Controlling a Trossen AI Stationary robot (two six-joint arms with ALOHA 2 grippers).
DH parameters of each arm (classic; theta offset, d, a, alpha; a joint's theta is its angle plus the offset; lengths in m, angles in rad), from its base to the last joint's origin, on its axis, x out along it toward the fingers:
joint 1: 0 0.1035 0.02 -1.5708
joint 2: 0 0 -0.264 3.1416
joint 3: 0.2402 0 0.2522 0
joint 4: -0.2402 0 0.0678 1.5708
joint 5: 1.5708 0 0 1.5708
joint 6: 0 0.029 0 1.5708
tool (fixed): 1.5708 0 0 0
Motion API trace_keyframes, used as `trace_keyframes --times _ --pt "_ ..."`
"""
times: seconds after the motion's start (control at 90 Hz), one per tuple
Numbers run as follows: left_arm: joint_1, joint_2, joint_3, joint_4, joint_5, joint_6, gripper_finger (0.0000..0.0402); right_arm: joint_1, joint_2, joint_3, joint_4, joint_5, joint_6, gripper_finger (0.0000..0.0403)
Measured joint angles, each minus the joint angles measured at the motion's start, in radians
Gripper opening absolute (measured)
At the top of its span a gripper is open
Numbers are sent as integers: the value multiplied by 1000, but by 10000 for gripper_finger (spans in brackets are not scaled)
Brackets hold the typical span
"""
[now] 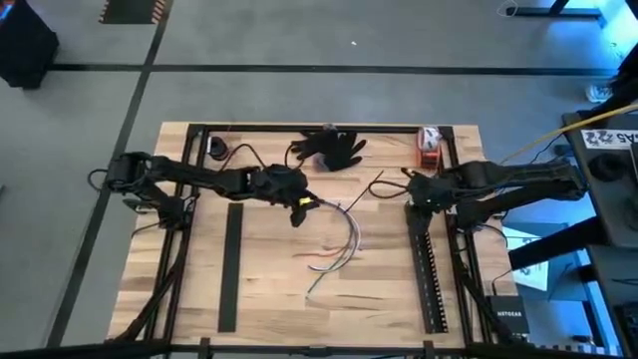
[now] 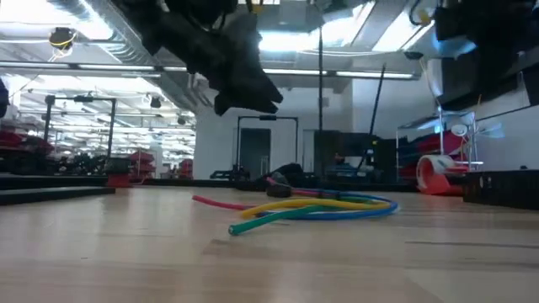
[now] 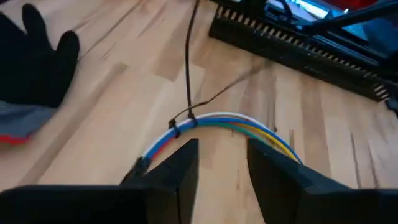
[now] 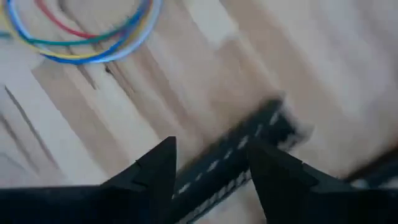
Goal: Ziptie cables
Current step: Put the cable wires into the cable duct
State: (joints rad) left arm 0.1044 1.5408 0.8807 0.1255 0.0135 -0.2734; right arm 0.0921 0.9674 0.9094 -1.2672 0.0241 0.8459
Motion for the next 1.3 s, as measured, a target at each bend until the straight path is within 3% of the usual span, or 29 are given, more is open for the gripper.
trace_keyframes --times 0.144,0.256,0.478,0.611,0.744,0.967,1.3 --pt "18 28 0 -9 1 136 127 23 -2 -109 69 -103 226 188" --pt "41 47 0 -6 -1 221 127 60 12 -191 124 -115 324 188" --pt "81 62 0 1 1 408 127 72 32 -335 358 -160 434 188" --pt "110 63 0 0 0 475 127 72 61 -376 388 -158 502 188" --pt "136 66 0 11 23 507 127 72 98 -382 394 -156 508 188" --pt "178 197 0 101 291 518 127 72 155 -381 486 -122 502 188" --pt "185 399 0 227 292 560 127 72 198 -380 560 -141 493 188"
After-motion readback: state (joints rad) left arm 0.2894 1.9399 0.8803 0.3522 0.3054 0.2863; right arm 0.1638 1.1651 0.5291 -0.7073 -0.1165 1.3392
